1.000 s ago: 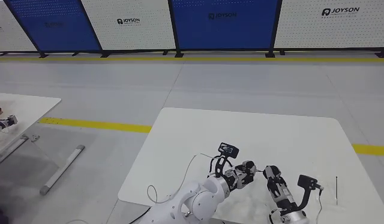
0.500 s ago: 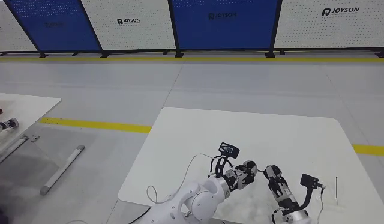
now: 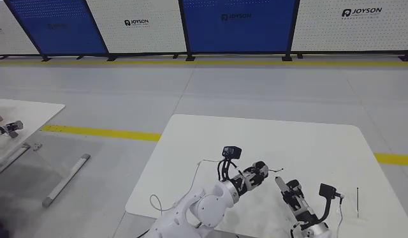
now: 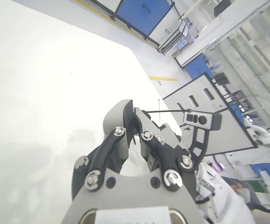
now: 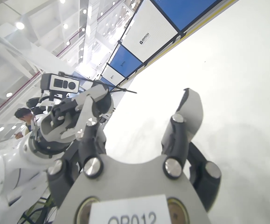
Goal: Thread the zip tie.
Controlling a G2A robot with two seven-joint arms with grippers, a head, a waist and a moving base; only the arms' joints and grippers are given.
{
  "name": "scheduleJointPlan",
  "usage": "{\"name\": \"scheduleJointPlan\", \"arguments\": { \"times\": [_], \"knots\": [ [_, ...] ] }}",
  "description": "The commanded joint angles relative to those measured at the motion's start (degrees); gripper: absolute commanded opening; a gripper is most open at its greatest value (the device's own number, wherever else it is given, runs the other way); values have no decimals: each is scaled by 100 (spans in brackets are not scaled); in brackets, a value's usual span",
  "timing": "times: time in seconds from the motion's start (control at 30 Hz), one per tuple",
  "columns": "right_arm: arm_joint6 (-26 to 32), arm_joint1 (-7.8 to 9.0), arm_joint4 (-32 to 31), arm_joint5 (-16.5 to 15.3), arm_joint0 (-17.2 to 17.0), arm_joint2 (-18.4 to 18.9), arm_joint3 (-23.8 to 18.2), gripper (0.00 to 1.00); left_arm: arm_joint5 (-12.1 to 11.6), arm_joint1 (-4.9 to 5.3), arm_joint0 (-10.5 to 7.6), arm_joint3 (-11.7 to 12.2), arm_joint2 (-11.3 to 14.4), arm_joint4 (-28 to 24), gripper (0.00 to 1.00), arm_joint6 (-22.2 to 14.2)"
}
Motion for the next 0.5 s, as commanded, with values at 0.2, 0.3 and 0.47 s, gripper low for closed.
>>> {"name": "scheduleJointPlan", "arguments": {
  "times": [0.2,0.3,0.47],
  "knots": [
    [-35,0,65,55,-57,32,-56,100,-199,69,164,-187,-286,-165,0,-111],
    [-35,0,65,55,-57,32,-56,100,-199,69,164,-187,-286,-165,0,-111],
    [-124,5,-227,216,-36,61,-56,100,-91,71,218,-229,-333,-226,0,-17]
  ]
}}
